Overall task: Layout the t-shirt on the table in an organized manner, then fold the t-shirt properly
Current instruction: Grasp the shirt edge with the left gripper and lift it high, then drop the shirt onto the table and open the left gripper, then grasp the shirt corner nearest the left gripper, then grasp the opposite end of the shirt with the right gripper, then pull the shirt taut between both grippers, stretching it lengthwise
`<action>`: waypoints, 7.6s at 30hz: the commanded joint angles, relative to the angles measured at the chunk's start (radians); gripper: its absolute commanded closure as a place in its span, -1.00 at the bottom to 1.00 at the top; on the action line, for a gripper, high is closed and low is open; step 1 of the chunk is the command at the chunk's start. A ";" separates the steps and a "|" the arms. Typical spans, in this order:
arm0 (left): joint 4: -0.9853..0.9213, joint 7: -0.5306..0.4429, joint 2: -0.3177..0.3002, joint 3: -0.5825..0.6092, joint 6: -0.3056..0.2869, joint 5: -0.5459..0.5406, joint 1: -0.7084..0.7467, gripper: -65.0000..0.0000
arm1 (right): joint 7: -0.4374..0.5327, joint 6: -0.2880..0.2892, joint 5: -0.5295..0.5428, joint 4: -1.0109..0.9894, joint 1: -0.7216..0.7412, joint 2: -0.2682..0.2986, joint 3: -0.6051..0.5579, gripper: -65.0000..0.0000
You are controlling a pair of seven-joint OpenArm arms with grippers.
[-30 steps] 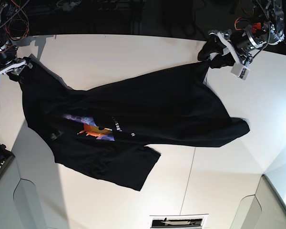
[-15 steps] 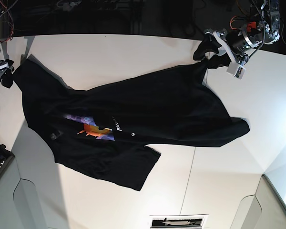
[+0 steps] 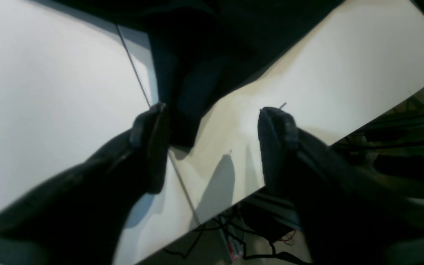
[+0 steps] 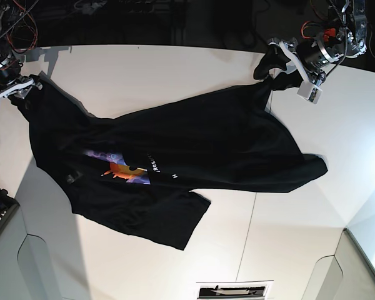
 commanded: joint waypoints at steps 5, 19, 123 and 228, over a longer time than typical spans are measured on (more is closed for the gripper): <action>0.008 -0.006 -0.008 -0.004 -0.005 -0.007 0.002 0.47 | 0.006 0.000 0.004 0.008 0.002 -0.008 0.002 0.00; 0.061 -0.058 -0.015 -0.154 -0.005 0.050 0.013 1.00 | -0.074 0.002 0.158 0.139 0.001 -0.010 0.124 1.00; -0.038 -0.221 -0.056 0.342 -0.005 0.296 -0.160 0.15 | -0.069 -0.008 0.094 0.114 0.005 0.084 -0.016 0.59; -0.018 0.148 -0.002 0.475 -0.005 -0.220 -0.218 1.00 | -0.137 0.019 0.119 -0.022 0.474 0.021 -0.111 1.00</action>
